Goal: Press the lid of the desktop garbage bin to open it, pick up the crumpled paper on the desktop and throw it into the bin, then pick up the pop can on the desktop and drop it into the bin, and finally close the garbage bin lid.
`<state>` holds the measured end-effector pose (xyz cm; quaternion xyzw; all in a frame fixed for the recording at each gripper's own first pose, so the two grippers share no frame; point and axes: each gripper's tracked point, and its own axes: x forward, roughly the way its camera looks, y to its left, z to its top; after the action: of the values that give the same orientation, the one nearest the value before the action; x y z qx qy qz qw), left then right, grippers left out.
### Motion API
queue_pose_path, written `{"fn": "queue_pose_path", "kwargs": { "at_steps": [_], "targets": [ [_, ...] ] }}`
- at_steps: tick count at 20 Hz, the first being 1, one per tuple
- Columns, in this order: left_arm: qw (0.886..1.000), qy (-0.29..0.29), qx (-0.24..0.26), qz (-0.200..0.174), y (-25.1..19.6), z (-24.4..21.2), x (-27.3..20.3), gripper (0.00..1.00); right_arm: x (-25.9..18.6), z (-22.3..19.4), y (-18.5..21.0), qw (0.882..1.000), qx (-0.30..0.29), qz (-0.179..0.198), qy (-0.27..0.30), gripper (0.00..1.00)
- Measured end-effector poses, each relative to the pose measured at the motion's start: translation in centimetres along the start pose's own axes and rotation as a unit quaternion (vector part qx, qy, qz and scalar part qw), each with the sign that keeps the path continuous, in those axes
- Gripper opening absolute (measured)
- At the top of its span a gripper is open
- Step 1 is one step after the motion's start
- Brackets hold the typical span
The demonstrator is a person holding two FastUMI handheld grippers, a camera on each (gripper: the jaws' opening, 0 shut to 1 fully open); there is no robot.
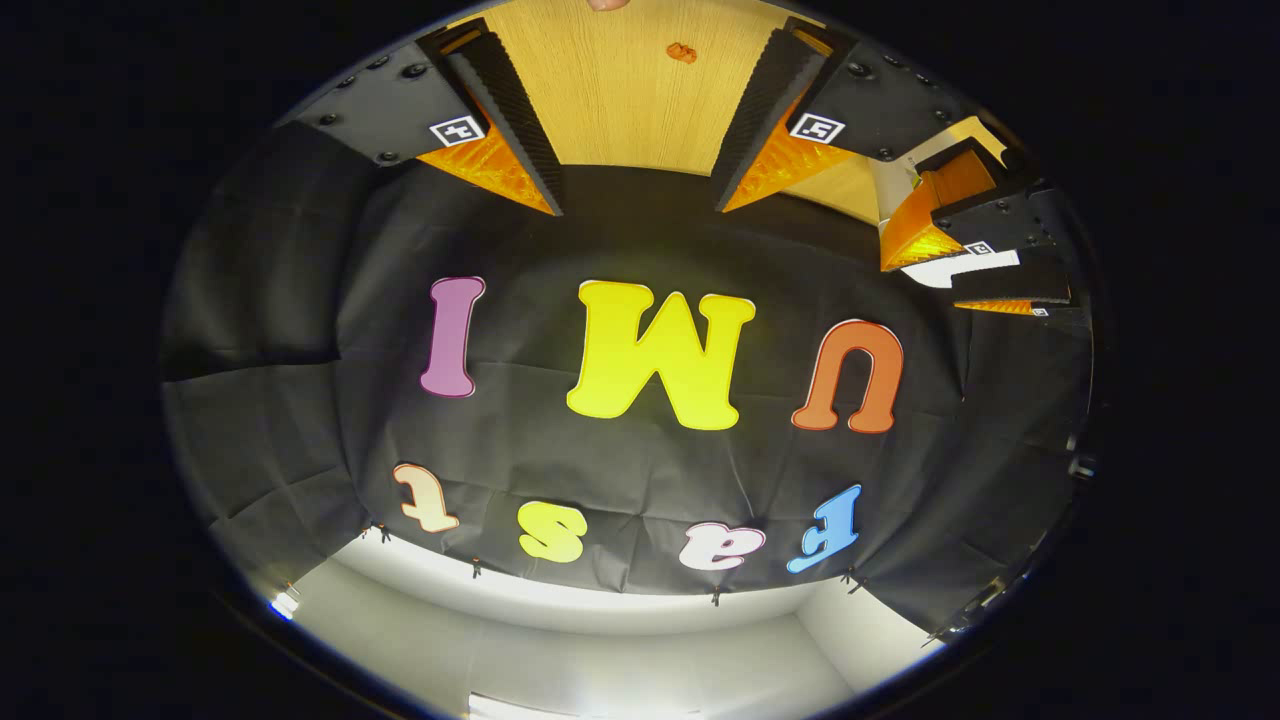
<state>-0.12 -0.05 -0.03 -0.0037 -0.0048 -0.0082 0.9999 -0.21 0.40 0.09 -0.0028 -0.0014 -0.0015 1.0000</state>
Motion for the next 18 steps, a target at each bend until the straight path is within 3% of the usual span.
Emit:
{"fn": "queue_pose_path", "kwargs": {
  "at_steps": [12, 16, 17, 18],
  "targets": [
    [1.000, 0.012, 0.012, 0.014, 1.1, -0.5, 0.3, 0.99, 0.8, -0.7, -0.1, 1.000, 0.000, 0.005, 0.006, 0.94],
    [0.999, 0.022, 0.018, 0.038, 3.0, -0.9, 1.0, 0.67, 1.0, -0.7, 0.2, 1.000, -0.004, 0.014, 0.006, 0.94],
    [0.998, 0.029, 0.016, 0.045, 3.6, -1.0, 1.6, 0.64, 1.2, -0.6, 0.5, 1.000, -0.004, 0.021, 0.006, 0.94],
    [0.998, 0.033, 0.013, 0.053, 4.3, -1.0, 2.1, 0.53, 1.2, -0.5, 0.9, 1.000, -0.004, 0.029, 0.006, 0.94]
  ]
}}
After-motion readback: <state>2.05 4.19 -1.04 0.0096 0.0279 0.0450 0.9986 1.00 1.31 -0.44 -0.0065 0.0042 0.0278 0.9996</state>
